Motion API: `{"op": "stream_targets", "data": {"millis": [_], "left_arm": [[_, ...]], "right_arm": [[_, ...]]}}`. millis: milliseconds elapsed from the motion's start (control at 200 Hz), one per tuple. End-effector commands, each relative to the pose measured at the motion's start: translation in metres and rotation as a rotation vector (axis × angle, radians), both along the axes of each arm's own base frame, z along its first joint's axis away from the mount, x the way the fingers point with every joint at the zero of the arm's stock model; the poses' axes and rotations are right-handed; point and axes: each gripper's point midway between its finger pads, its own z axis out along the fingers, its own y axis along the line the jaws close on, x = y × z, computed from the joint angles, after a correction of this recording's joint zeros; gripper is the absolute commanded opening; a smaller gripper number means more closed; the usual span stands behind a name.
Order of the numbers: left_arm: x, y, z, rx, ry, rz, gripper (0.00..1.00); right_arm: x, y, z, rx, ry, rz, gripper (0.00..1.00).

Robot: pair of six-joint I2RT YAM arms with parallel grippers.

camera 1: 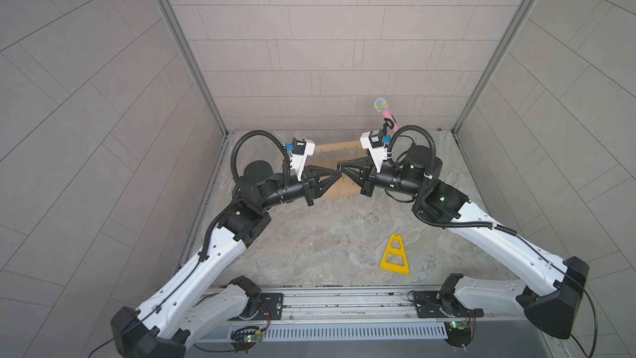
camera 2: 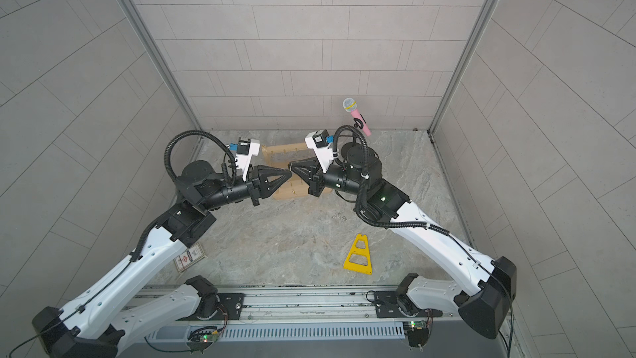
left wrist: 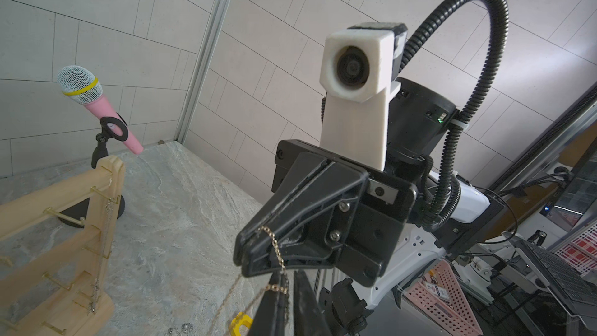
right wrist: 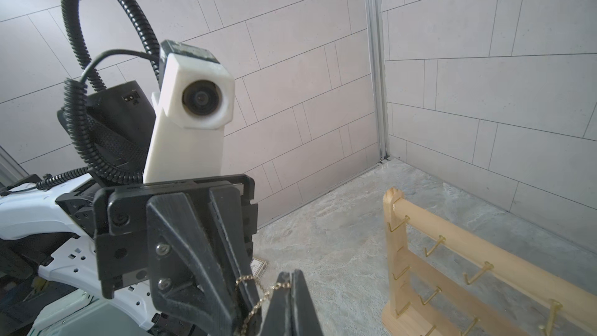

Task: Hang the necklace on the jewelry display stand
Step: Pick up the necklace from the center of the board, then hang the necklace on the stand.

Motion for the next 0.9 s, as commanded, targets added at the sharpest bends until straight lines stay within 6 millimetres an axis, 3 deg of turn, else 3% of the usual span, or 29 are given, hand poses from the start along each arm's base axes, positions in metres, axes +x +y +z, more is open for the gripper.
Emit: {"op": "stream_targets", "data": {"millis": [0, 370, 630, 896], "left_arm": [[-0.004, 0.005, 0.010, -0.030, -0.041, 0.004, 0.12], [0.004, 0.011, 0.008, -0.034, -0.035, 0.051, 0.09], [0.030, 0.015, 0.002, -0.007, -0.023, 0.126, 0.05], [0.063, 0.007, -0.013, 0.072, -0.034, 0.178, 0.05]], "right_arm": [[-0.005, -0.006, 0.016, 0.044, -0.028, -0.014, 0.00], [0.003, -0.008, 0.012, 0.025, -0.024, -0.046, 0.00], [0.025, -0.009, -0.001, -0.036, -0.005, -0.032, 0.00], [0.061, -0.015, -0.016, -0.098, -0.012, -0.019, 0.00]]}}
